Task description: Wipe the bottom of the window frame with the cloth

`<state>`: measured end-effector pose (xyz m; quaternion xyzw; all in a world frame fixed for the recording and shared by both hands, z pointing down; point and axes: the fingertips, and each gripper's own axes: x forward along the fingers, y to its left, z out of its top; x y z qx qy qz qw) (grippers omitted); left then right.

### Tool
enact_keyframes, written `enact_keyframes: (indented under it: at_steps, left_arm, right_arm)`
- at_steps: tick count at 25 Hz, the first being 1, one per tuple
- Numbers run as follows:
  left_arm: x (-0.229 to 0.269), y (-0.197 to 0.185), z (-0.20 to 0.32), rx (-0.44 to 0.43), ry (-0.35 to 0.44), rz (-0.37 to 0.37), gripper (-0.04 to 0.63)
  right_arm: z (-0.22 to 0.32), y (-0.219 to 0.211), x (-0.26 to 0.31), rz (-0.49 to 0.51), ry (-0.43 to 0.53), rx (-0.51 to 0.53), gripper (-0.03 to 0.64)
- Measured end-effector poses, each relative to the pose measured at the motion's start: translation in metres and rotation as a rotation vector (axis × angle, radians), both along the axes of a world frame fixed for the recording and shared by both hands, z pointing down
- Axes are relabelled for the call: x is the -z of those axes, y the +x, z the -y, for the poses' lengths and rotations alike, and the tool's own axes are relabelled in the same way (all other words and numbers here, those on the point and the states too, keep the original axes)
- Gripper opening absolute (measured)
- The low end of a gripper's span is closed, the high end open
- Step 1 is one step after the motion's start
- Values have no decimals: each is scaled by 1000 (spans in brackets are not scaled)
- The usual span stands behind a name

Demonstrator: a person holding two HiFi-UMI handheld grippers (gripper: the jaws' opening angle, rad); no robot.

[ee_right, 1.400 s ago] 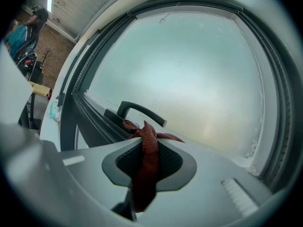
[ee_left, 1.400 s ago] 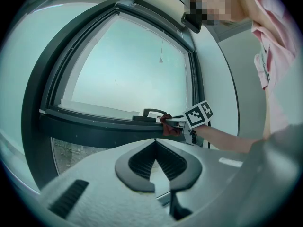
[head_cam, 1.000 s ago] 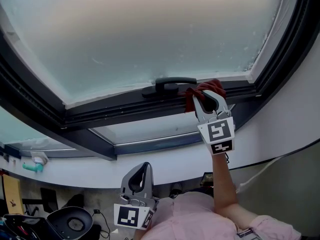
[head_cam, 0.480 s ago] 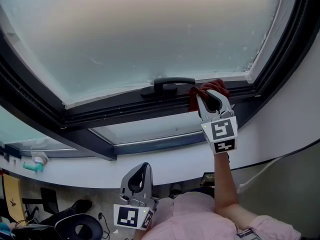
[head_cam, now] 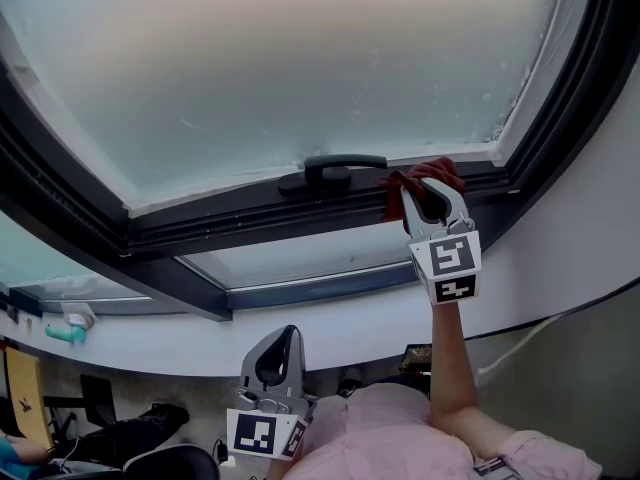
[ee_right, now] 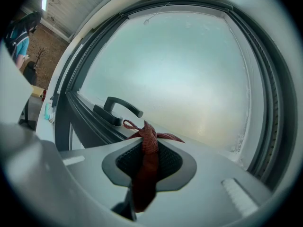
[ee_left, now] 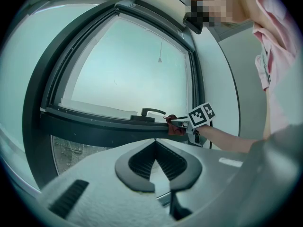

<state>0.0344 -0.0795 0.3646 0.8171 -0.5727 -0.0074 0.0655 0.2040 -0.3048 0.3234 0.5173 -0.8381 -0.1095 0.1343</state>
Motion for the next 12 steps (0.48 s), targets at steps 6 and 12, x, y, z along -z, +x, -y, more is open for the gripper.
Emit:
enact_keyframes:
  at_steps: [6,12]
  left_arm:
    - [0,3,0,2,-1,0,-3]
    - [-1,5,1,2,0,-3,-3]
  right_arm:
    - [1,5,0,4,1,-4,66]
    - [3,13,0,9,2,-14,66]
